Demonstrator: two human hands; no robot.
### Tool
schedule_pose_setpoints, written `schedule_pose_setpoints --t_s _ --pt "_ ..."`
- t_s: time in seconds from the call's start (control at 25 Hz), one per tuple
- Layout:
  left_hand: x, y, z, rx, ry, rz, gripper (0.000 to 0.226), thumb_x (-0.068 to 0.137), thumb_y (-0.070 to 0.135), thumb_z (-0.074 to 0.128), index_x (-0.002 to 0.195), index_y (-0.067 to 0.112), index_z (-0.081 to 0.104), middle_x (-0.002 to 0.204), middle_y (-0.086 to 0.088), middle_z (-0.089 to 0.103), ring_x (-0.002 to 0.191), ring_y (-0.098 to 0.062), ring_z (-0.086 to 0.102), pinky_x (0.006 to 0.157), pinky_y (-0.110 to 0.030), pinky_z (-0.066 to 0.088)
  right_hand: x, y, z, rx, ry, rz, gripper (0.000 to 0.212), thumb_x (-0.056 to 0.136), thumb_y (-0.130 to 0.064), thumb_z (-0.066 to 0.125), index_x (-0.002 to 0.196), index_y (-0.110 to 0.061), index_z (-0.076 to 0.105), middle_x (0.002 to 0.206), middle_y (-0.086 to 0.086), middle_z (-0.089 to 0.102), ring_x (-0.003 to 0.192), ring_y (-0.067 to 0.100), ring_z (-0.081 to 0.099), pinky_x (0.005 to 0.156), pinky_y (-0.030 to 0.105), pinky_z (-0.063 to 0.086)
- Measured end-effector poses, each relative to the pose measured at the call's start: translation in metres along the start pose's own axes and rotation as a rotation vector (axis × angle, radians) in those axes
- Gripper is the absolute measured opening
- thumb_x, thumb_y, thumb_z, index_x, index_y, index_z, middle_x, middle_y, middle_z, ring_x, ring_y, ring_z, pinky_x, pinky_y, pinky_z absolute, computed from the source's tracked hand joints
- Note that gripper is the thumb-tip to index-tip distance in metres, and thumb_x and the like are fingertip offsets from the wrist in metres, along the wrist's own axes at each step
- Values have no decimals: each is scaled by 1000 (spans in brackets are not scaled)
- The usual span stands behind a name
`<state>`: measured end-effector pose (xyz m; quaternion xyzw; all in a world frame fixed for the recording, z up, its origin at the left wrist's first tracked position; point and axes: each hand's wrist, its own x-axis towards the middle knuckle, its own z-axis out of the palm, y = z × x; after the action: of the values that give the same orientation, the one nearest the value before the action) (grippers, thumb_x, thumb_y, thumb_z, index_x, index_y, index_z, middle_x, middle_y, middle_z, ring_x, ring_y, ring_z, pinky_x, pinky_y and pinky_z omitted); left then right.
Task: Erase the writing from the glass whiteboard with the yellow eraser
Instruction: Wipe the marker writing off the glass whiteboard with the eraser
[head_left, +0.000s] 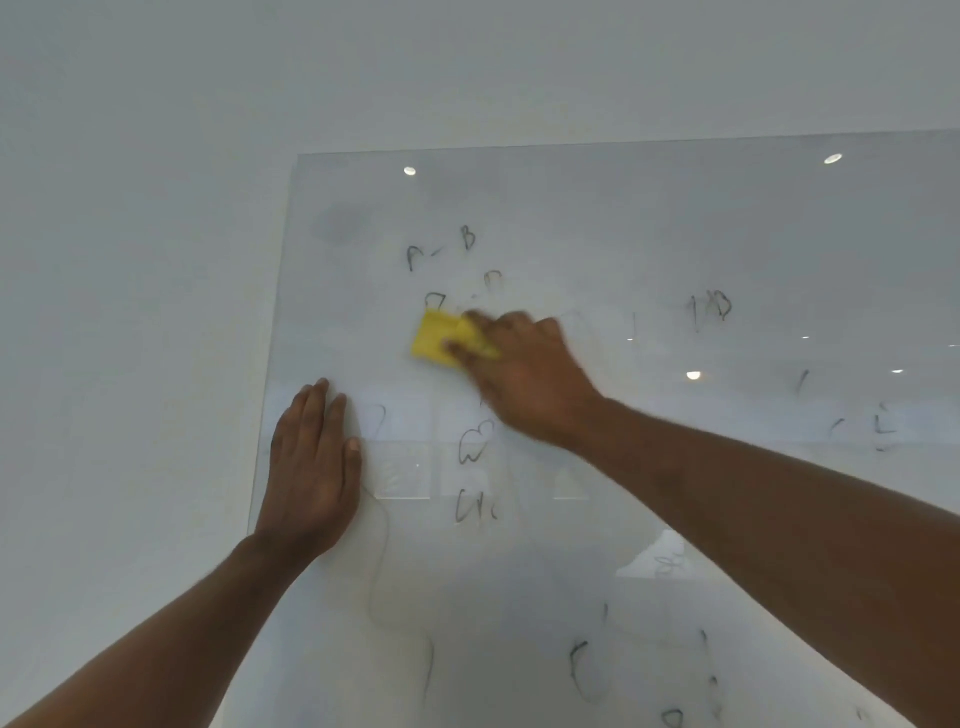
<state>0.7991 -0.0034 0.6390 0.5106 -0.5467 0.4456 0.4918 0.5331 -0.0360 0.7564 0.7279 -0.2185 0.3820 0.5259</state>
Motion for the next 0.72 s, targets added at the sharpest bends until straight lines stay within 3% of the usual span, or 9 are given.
schedule_pose_setpoints --t_s 0.08,0.16,0.36,0.44,0.52,0.64,0.72 --pt "-1 -3 3 -4 24 19 58 103 27 30 147 -8 45 161 -27 35 151 -45 31 121 -62 29 -2 -7 5 -14 -25 -223 47 100 -29 51 146 -33 49 157 10 43 119 35 55 86 43 40" --pt "-1 -5 5 -10 37 25 58 103 26 31 148 -7 45 162 -26 34 152 -43 30 121 -62 29 12 11 4 -64 -17 -205 49 98 -27 52 146 -32 49 155 12 45 117 36 57 85 44 41" --pt "-2 -8 8 -29 55 22 59 104 28 28 152 -3 41 165 -20 31 155 -36 25 124 -59 26 55 71 -7 -87 93 547 53 101 -28 45 152 -29 36 158 10 34 122 40 47 92 47 39" --pt "-2 -9 9 -35 70 29 58 104 28 29 152 -3 41 165 -19 31 156 -35 25 123 -59 27 66 63 -8 -64 125 679 52 100 -25 46 152 -27 36 157 11 34 121 40 46 94 47 38" --pt "-2 -10 11 -39 83 31 58 104 28 30 152 -3 42 165 -19 32 155 -35 26 123 -59 27 69 37 -6 -54 87 523 53 100 -24 45 152 -30 36 158 11 32 123 40 45 95 47 37" --pt "-3 -10 12 -24 102 27 58 103 28 32 149 -6 45 163 -22 35 153 -38 30 121 -62 29 55 -9 5 -7 -5 9 50 102 -30 42 152 -33 38 162 10 31 126 38 46 94 46 35" --pt "-3 -10 13 -4 113 17 59 103 28 32 148 -7 46 161 -25 37 151 -41 33 121 -63 28 47 -23 10 -6 -31 -207 48 104 -33 41 151 -35 40 161 8 34 125 34 48 90 43 35"
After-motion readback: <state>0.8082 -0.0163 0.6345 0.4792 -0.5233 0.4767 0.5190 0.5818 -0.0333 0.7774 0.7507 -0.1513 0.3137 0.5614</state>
